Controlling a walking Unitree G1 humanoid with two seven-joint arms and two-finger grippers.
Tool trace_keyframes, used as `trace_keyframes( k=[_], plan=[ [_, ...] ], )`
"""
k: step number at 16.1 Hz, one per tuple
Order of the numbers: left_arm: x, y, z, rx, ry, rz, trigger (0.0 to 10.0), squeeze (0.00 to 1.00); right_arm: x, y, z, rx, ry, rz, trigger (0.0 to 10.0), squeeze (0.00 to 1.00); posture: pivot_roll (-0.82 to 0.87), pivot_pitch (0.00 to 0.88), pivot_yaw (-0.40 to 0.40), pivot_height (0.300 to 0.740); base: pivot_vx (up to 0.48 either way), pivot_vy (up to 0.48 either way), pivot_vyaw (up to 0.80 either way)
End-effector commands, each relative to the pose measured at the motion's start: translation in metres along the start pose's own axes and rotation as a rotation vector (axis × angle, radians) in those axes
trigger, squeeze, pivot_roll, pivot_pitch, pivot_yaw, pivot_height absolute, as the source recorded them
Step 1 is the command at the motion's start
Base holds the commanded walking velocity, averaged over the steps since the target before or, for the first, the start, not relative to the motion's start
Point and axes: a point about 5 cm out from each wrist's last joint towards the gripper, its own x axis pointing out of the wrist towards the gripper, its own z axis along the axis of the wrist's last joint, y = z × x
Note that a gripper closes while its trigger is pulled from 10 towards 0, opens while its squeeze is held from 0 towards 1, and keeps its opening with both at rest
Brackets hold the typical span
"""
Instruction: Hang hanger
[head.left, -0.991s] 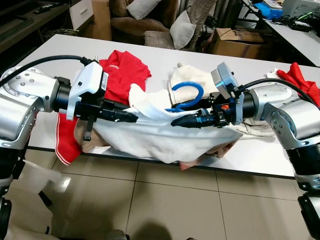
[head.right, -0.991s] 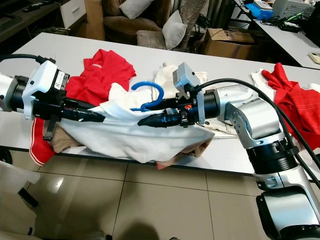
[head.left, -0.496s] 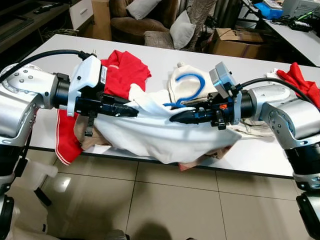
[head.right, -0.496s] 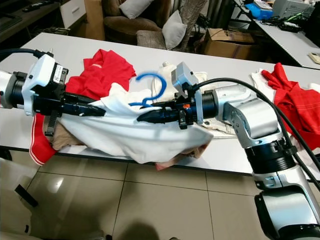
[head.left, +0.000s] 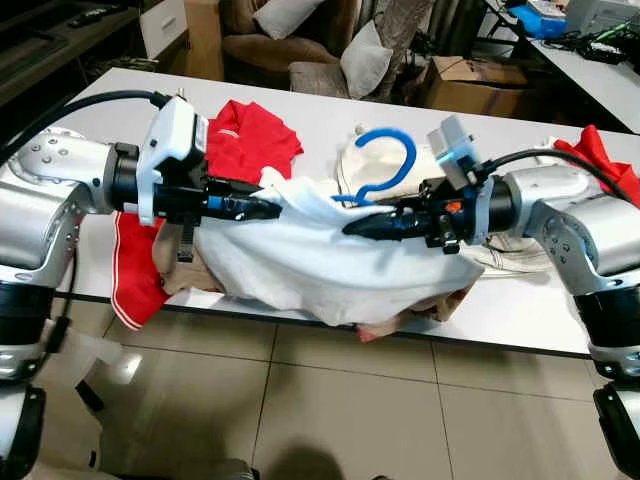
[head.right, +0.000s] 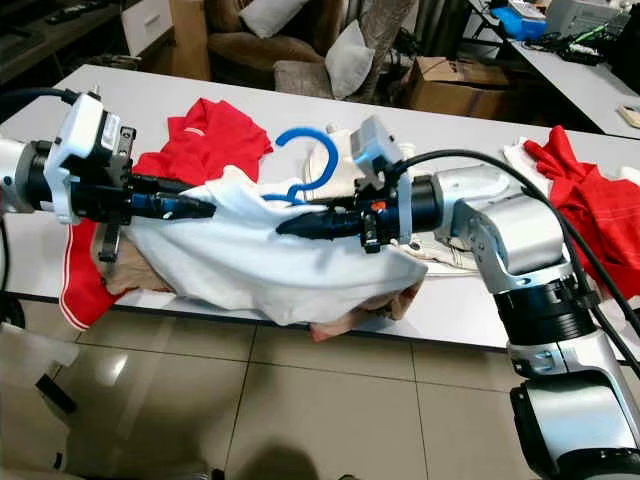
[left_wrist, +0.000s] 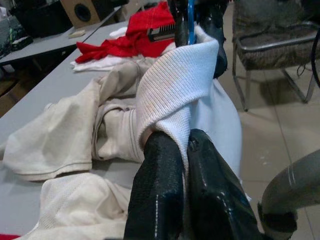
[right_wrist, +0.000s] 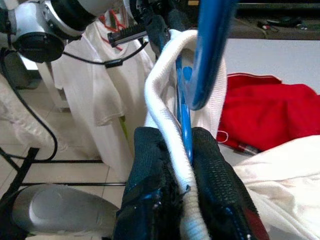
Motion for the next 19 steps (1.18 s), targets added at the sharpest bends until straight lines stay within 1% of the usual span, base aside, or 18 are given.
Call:
trace_keyframes(
  k=[1,2,3,5,6,8,10,11,12,13,14,15,16,17,18,19],
  plan=[
    [-0.010,0.008,0.021,0.057,-0.098,0.054,10.0,0.98,-0.001,0.001,-0.004,0.024,-0.009,-0.004,0.0,0.00,-0.01,0.000,-0.072,0.740,0.000,0.000,0.00],
    [-0.013,0.008,0.021,0.056,-0.115,0.057,10.0,1.00,-0.002,0.000,-0.005,0.024,0.001,-0.023,0.0,0.00,-0.02,0.000,-0.071,0.740,0.000,0.000,0.00],
    [-0.014,0.008,0.022,0.062,-0.129,0.056,10.0,1.00,-0.003,-0.001,-0.006,0.013,0.017,-0.049,0.0,0.00,-0.02,0.000,-0.071,0.740,0.000,0.000,0.00],
    [-0.017,0.007,0.024,0.047,-0.168,0.048,10.0,1.00,-0.004,-0.003,-0.008,0.015,0.019,-0.070,0.0,0.00,-0.01,0.000,-0.074,0.740,0.000,0.000,0.00],
    [-0.017,0.007,0.024,0.047,-0.168,0.048,10.0,1.00,-0.004,-0.003,-0.008,0.015,0.019,-0.070,0.0,0.00,-0.01,0.000,-0.074,0.740,0.000,0.000,0.00],
    [-0.022,0.008,0.027,0.020,-0.208,0.073,10.0,1.00,-0.004,-0.004,-0.004,0.004,-0.028,-0.098,0.0,0.00,-0.01,0.000,-0.072,0.740,0.000,0.000,0.00],
    [-0.022,0.014,0.029,0.022,-0.235,0.165,10.0,1.00,-0.004,-0.005,-0.004,0.013,-0.042,-0.117,0.0,0.00,-0.01,0.000,-0.067,0.740,0.000,0.000,0.00],
    [-0.023,0.024,0.028,-0.002,-0.265,0.335,10.0,1.00,-0.005,-0.007,-0.002,-0.005,-0.091,-0.182,0.0,0.00,-0.01,0.000,-0.067,0.740,0.000,0.000,0.00],
    [-0.023,0.029,0.025,-0.018,-0.276,0.433,10.0,1.00,-0.005,-0.008,-0.001,-0.003,-0.113,-0.230,0.0,0.00,-0.01,0.000,-0.062,0.740,0.000,0.000,0.00],
    [-0.027,0.034,0.018,-0.055,-0.298,0.591,10.0,0.93,-0.007,-0.010,0.001,-0.002,-0.149,-0.325,0.0,0.00,-0.01,0.000,-0.057,0.740,0.000,0.000,0.00],
    [-0.033,0.031,0.003,-0.095,-0.278,0.744,10.0,0.51,-0.007,-0.009,0.000,-0.001,-0.183,-0.428,0.0,0.00,-0.01,0.000,-0.054,0.740,0.000,0.000,0.00],
    [-0.035,0.029,-0.003,-0.117,-0.266,0.792,10.0,0.51,-0.007,-0.007,-0.001,-0.003,-0.188,-0.459,0.0,0.00,-0.01,0.000,-0.056,0.740,0.000,0.000,0.00],
    [-0.038,0.015,-0.020,-0.159,-0.210,0.913,10.0,0.21,-0.004,0.001,-0.003,0.010,-0.241,-0.513,0.0,0.00,-0.01,0.000,-0.061,0.740,0.000,0.000,0.00],
    [-0.038,0.005,-0.029,-0.183,-0.170,0.958,10.0,0.16,0.000,0.007,-0.005,0.016,-0.257,-0.542,0.0,0.00,-0.01,0.000,-0.068,0.740,0.000,0.000,0.00],
    [-0.032,-0.016,-0.047,-0.265,-0.128,1.015,10.0,0.15,0.006,0.017,-0.013,0.032,-0.256,-0.599,2.2,0.00,0.00,0.000,-0.074,0.740,0.000,0.000,0.00],
    [-0.031,-0.018,-0.048,-0.277,-0.127,1.022,10.0,0.15,0.006,0.018,-0.014,0.034,-0.255,-0.603,10.0,0.00,0.00,0.000,-0.074,0.740,0.000,0.000,0.00]
  ],
)
